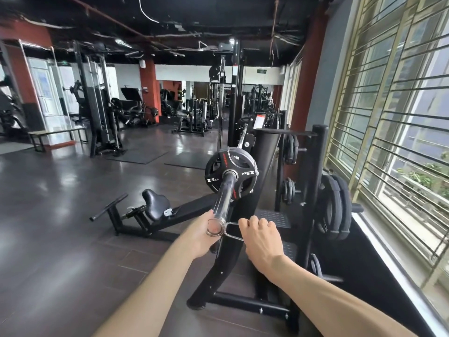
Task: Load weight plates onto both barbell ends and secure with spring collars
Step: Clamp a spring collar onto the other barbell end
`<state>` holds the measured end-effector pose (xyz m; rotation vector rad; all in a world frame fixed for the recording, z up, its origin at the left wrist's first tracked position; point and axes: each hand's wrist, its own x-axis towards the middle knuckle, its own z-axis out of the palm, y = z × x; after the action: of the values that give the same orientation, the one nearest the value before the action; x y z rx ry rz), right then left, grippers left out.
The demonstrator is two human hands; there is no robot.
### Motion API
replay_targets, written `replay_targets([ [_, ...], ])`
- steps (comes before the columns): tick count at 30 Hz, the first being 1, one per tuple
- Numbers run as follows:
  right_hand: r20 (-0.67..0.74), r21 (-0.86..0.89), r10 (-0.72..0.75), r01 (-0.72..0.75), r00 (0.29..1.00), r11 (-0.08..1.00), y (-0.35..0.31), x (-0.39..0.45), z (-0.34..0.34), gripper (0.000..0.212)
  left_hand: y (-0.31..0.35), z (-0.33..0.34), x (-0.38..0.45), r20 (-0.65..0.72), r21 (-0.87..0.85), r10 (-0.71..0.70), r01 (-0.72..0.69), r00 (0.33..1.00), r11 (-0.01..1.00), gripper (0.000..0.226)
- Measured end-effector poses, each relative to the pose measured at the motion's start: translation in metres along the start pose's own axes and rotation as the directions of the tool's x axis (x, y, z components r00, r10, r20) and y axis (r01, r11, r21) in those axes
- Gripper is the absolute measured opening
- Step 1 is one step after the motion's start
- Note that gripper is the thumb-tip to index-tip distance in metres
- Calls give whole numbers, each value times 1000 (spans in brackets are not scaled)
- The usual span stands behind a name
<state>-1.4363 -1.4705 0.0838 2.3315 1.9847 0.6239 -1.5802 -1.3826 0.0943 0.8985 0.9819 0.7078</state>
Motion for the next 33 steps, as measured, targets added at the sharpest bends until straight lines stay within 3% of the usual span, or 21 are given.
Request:
replay_targets([
  [4, -41, -24, 34, -35, 999, 999, 0, 12, 7, 48, 8, -1, 12, -13, 5, 59, -59, 998, 998, 44],
  [9, -107, -48, -35, 30, 994, 998, 6, 18, 20, 63, 14, 1, 18, 17, 163, 63, -65, 998, 984, 46],
  [11, -165, 71, -43, 55, 985, 996, 12, 16, 20, 62, 14, 0, 18, 14, 205, 30, -32, 999, 978, 43],
  [12, -186, 236, 17, 28, 982, 971, 14, 15, 16, 58, 15, -2, 18, 12, 238, 12, -15, 1000, 971, 40],
  [13, -152, 468, 150, -63, 977, 881, 15, 15, 5, 52, 17, -2, 17, 7, 258, -4, 2, 1000, 966, 36],
  [14, -44, 689, 311, -196, 949, 697, 16, 19, -1, 50, 21, 0, 16, 5, 274, -9, 7, 1000, 962, 33],
  [15, 151, 815, 456, -371, 877, 445, 18, 25, -8, 52, 25, 4, 14, -5, 312, -5, 7, 1000, 950, 30],
  [16, 384, 824, 510, -535, 769, 186, 22, 29, -13, 56, 27, 8, 16, -29, 356, 21, -9, 999, 934, 30],
  [18, 733, 668, 345, -717, 587, -199, 31, 35, -8, 63, 29, 12, 21, -72, 434, 79, -40, 994, 900, 36],
  [19, 816, 577, 204, -757, 540, -306, 34, 33, -8, 65, 27, 12, 23, -81, 463, 85, -38, 993, 885, 42],
  [21, 853, 481, 13, -777, 522, -407, 38, 32, -5, 74, 23, 10, 25, -84, 507, 55, -5, 995, 862, 50],
  [28, 828, 215, -315, -782, 464, -585, 43, 9, -21, 101, 25, -4, 21, -4, 595, -53, 45, 999, 802, 59],
  [31, 810, 192, -369, -800, 456, -568, 41, 8, -8, 106, 24, -6, 25, -2, 533, -37, 32, 999, 845, 57],
  [33, 836, 278, -297, -822, 462, -497, 40, 13, 0, 103, 23, -5, 26, -8, 525, -31, 31, 999, 850, 57],
])
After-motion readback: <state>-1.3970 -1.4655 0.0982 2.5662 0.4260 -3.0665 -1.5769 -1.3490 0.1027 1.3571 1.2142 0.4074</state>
